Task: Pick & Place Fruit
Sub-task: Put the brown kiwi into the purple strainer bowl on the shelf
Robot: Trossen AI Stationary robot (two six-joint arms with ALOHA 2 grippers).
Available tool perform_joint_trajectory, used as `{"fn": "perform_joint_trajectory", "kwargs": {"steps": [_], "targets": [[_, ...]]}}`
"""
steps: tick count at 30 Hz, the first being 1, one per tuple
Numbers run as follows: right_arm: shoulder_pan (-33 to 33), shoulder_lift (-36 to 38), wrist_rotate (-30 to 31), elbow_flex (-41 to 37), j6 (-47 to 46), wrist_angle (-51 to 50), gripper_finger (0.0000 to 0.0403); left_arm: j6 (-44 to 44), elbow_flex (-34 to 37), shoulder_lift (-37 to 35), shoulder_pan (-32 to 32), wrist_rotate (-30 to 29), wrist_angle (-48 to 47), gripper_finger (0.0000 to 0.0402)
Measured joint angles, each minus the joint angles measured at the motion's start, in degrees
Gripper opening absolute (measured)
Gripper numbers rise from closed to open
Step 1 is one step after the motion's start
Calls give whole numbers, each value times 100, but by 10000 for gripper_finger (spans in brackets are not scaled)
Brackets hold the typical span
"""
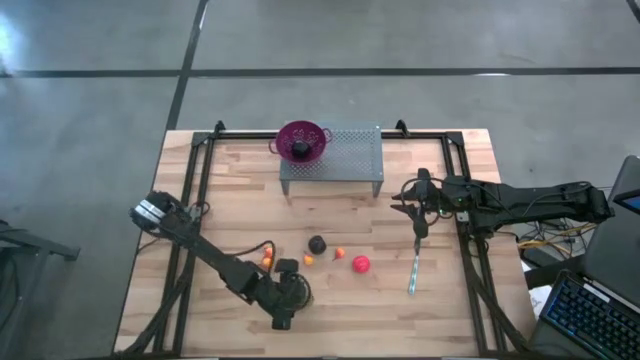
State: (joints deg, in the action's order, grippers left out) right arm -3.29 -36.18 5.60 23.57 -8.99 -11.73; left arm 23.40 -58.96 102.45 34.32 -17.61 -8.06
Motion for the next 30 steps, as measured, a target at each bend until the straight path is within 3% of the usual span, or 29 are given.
{"fn": "perform_joint_trajectory", "kwargs": {"steps": [3,7,15,18,23,30], "targets": [[1,0,-1,0,0,0,98,-132,-39,-251,-81,-237,9,245],[0,0,0,0,0,0,85,-240,-122,-635,-195,-1019,46,245],[0,0,-1,0,0,0,61,-279,-136,-1345,-470,-3809,19,245],[0,0,-2,0,0,0,55,-278,-136,-1645,-672,-4545,22,245],[1,0,-1,0,0,0,47,-51,-79,-2157,-1067,-5079,44,246],[0,0,-2,0,0,0,45,-571,-41,-2608,-1812,-5018,51,246]]}}
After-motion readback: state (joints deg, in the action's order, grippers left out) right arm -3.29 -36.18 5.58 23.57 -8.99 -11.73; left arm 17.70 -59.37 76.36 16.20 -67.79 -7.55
